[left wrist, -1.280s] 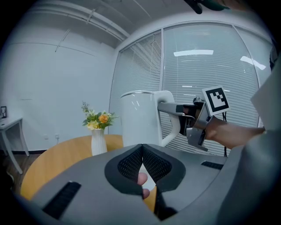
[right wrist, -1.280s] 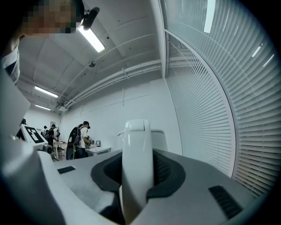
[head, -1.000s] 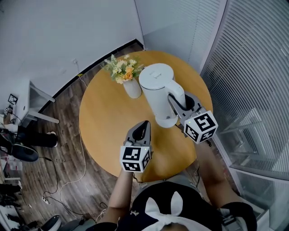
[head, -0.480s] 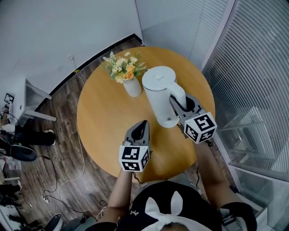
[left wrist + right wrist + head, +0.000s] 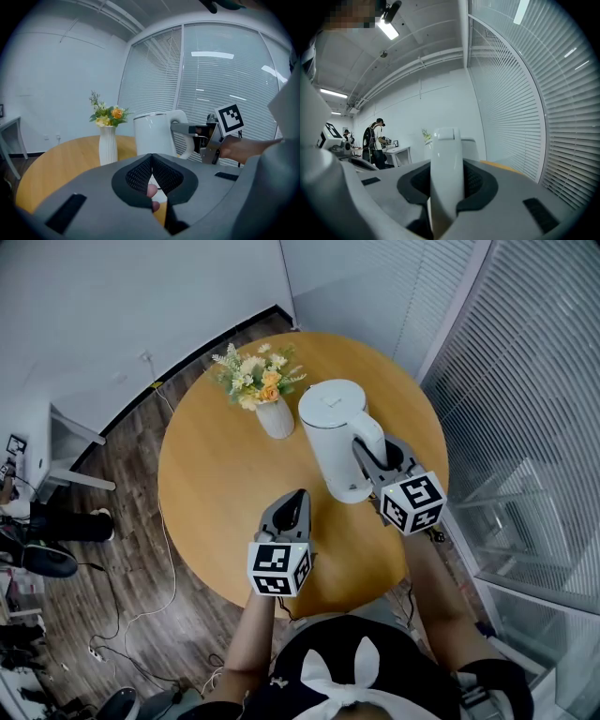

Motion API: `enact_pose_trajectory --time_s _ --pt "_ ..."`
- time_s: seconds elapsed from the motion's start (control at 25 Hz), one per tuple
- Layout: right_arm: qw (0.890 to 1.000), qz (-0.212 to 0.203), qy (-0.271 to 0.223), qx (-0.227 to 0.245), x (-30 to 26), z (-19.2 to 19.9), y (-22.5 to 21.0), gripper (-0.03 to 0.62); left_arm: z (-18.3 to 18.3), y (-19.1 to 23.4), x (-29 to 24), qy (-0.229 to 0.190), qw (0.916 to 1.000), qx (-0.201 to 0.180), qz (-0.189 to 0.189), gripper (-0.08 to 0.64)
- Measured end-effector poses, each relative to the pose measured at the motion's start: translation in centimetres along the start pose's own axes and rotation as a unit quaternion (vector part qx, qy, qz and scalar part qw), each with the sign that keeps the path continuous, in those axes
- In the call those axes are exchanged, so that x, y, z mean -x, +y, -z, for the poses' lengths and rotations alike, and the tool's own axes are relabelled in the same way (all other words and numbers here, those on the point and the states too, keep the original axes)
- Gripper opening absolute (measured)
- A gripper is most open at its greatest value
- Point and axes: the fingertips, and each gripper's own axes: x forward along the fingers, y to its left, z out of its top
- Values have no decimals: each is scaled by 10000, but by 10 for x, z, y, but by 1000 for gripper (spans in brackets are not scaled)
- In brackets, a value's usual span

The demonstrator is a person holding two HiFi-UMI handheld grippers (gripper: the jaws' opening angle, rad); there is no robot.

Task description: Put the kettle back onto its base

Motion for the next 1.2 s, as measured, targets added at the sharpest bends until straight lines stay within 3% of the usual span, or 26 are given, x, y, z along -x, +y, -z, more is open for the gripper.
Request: enact_pose_trajectory --time_s 1.2 --pt "9994 55 331 -46 -15 37 -6 115 8 11 -5 130 9998 65 -100 20"
